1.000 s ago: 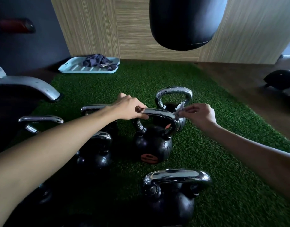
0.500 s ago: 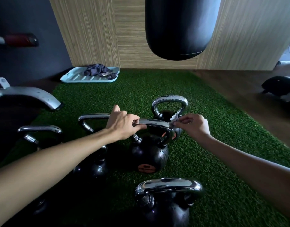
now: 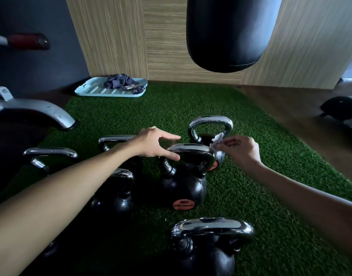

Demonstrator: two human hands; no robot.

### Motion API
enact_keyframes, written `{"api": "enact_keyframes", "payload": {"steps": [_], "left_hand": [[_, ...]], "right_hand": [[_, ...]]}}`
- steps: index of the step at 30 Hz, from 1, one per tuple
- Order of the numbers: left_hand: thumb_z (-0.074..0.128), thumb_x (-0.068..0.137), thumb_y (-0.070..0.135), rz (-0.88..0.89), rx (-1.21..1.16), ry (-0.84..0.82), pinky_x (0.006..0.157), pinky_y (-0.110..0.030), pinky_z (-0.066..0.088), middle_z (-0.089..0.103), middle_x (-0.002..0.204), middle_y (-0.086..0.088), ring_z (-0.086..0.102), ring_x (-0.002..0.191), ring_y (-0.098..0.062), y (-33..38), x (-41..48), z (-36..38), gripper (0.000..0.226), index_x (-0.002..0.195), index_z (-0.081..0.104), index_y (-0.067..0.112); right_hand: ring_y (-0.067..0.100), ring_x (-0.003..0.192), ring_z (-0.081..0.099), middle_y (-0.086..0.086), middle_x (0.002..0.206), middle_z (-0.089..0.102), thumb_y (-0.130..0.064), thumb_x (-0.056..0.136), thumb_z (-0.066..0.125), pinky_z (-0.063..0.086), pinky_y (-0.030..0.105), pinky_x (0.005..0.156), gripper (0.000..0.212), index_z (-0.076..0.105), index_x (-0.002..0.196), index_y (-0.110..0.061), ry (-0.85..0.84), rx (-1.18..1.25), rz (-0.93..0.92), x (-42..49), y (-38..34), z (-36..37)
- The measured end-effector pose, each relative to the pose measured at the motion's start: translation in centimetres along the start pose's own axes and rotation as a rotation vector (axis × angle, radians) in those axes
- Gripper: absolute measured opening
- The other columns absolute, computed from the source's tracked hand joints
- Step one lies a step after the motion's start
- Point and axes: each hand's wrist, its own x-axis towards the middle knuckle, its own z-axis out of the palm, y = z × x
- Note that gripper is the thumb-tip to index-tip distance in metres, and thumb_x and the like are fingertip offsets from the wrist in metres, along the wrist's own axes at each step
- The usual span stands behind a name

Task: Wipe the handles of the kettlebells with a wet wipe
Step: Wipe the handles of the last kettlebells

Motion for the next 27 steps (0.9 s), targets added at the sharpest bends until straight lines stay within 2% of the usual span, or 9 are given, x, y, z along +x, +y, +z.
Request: {"api": "enact_keyframes", "payload": {"steps": [3, 7, 10, 13, 17, 21, 24, 26, 27], "left_hand": [[0.069, 0.049, 0.093, 0.023, -0.124, -0.063, 0.104, -0.035, 0.049, 0.060, 0.139, 0.021, 0.056, 0.124, -0.009, 0.3, 0.9, -0.9, 0.091, 0.132, 0.057, 0.058], [0.076, 0.074, 0.066, 0.054, -0.230, -0.040, 0.064, -0.022, 0.049, 0.073, 0.105, 0.015, 0.064, 0.081, -0.005, 1.3, 4.5, -1.8, 0.062, 0.129, 0.066, 0.039], [0.083, 0.083, 0.038, -0.015, -0.390, 0.126, 0.065, -0.017, 0.050, 0.073, 0.115, 0.012, 0.067, 0.088, -0.006, 2.2, 7.5, -2.0, 0.046, 0.126, 0.069, 0.033], [0.083, 0.083, 0.019, -0.109, -0.391, 0.210, 0.066, -0.013, 0.046, 0.072, 0.116, 0.011, 0.065, 0.091, -0.002, 2.9, 9.5, -1.7, 0.045, 0.124, 0.070, 0.030], [0.082, 0.083, 0.017, -0.092, -0.215, 0.200, 0.062, -0.009, 0.040, 0.073, 0.117, 0.011, 0.060, 0.082, 0.005, 3.5, 10.5, -1.8, 0.046, 0.126, 0.070, 0.029], [0.082, 0.084, 0.020, -0.114, -0.056, 0.201, 0.068, -0.010, 0.041, 0.071, 0.125, 0.007, 0.060, 0.089, -0.003, 5.2, 11.3, -1.8, 0.048, 0.129, 0.068, 0.027], [0.084, 0.082, 0.029, -0.113, 0.050, 0.188, 0.070, -0.019, 0.045, 0.069, 0.130, 0.004, 0.059, 0.088, -0.008, 7.2, 13.3, -1.4, 0.056, 0.135, 0.064, 0.028], [0.085, 0.079, 0.037, -0.138, 0.075, 0.180, 0.064, -0.027, 0.049, 0.067, 0.134, 0.001, 0.066, 0.090, -0.016, 8.6, 15.2, -1.2, 0.068, 0.141, 0.059, 0.029], [0.086, 0.077, 0.040, -0.155, 0.087, 0.159, 0.069, -0.031, 0.051, 0.065, 0.137, 0.000, 0.069, 0.097, -0.020, 9.1, 16.3, -1.0, 0.073, 0.143, 0.056, 0.031]], "right_hand": [[-0.005, 0.065, 0.068, -0.004, 0.084, 0.074, -0.021, 0.077, 0.088, 0.050, 0.008, 0.055, 0.023, 0.077, 0.094, -0.011, 0.010, -0.049, -0.001, 0.4, -1.4, -0.4], [0.006, 0.070, 0.071, -0.009, 0.082, 0.076, -0.031, 0.072, 0.091, 0.060, 0.025, 0.065, 0.024, 0.080, 0.090, -0.020, 0.027, -0.299, -0.030, 1.9, -3.5, -2.4], [0.001, 0.073, 0.068, -0.010, 0.080, 0.076, -0.038, 0.070, 0.091, 0.051, 0.019, 0.062, 0.025, 0.080, 0.088, -0.023, 0.063, -0.371, -0.082, 4.2, -5.3, -3.9], [-0.002, 0.075, 0.069, -0.015, 0.077, 0.074, -0.041, 0.067, 0.092, 0.045, 0.009, 0.058, 0.026, 0.081, 0.086, -0.027, 0.087, -0.304, -0.122, 6.3, -6.4, -3.8], [-0.019, 0.066, 0.063, -0.022, 0.075, 0.071, -0.032, 0.069, 0.093, 0.041, -0.002, 0.056, 0.028, 0.077, 0.092, -0.031, 0.035, -0.196, -0.143, 7.9, -4.7, -3.1], [-0.013, 0.074, 0.065, -0.020, 0.082, 0.074, -0.033, 0.070, 0.093, 0.049, 0.003, 0.067, 0.029, 0.080, 0.095, -0.031, 0.034, -0.167, -0.141, 10.2, -2.1, -3.9], [-0.010, 0.076, 0.066, -0.020, 0.083, 0.074, -0.035, 0.069, 0.092, 0.054, 0.012, 0.069, 0.028, 0.080, 0.094, -0.030, 0.050, -0.094, -0.106, 12.3, -0.7, -4.2], [-0.012, 0.072, 0.066, -0.022, 0.079, 0.073, -0.037, 0.068, 0.092, 0.052, 0.010, 0.066, 0.028, 0.079, 0.092, -0.032, 0.021, -0.053, -0.127, 14.0, -0.2, -4.4], [-0.014, 0.070, 0.066, -0.025, 0.076, 0.071, -0.038, 0.068, 0.092, 0.051, 0.007, 0.064, 0.028, 0.079, 0.092, -0.033, -0.005, -0.054, -0.154, 14.8, 0.0, -4.4]]}}
